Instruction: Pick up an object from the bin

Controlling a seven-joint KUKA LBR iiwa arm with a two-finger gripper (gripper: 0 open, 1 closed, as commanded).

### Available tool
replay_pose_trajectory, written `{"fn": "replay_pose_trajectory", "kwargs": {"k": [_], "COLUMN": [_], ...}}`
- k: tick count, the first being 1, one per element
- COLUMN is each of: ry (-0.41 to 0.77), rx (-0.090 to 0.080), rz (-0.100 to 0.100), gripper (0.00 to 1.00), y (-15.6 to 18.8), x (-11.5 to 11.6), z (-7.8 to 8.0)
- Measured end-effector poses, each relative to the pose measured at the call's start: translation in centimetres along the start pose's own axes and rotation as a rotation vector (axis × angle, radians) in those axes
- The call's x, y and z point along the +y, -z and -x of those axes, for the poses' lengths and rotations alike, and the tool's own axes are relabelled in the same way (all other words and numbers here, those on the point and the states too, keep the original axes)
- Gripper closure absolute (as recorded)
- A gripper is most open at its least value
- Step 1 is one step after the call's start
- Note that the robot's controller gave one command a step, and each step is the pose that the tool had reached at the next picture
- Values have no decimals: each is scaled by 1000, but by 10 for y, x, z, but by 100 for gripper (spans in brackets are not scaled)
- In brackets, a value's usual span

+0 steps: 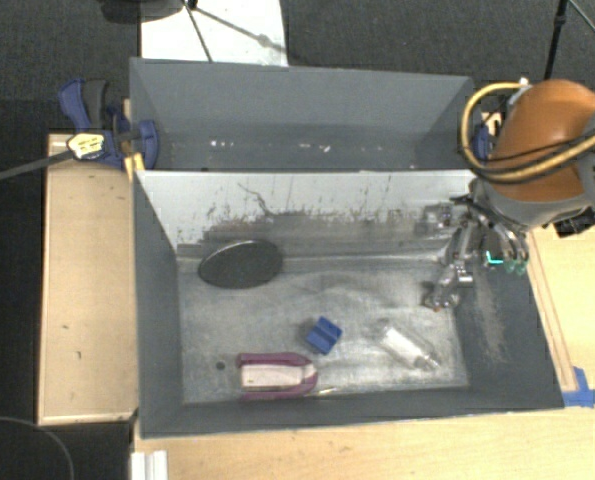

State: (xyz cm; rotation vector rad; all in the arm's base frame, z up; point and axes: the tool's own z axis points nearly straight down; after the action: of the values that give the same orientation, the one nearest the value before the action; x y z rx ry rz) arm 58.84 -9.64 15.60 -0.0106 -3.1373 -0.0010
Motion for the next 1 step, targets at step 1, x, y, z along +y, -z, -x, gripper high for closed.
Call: {"fn": "replay_pose_trajectory", "kwargs": {"k": [1], "ry": [157], "rx": [-6], "rz": [-2], "gripper": [0], "y": [-87], "x": [-48], "z": [-4]}}
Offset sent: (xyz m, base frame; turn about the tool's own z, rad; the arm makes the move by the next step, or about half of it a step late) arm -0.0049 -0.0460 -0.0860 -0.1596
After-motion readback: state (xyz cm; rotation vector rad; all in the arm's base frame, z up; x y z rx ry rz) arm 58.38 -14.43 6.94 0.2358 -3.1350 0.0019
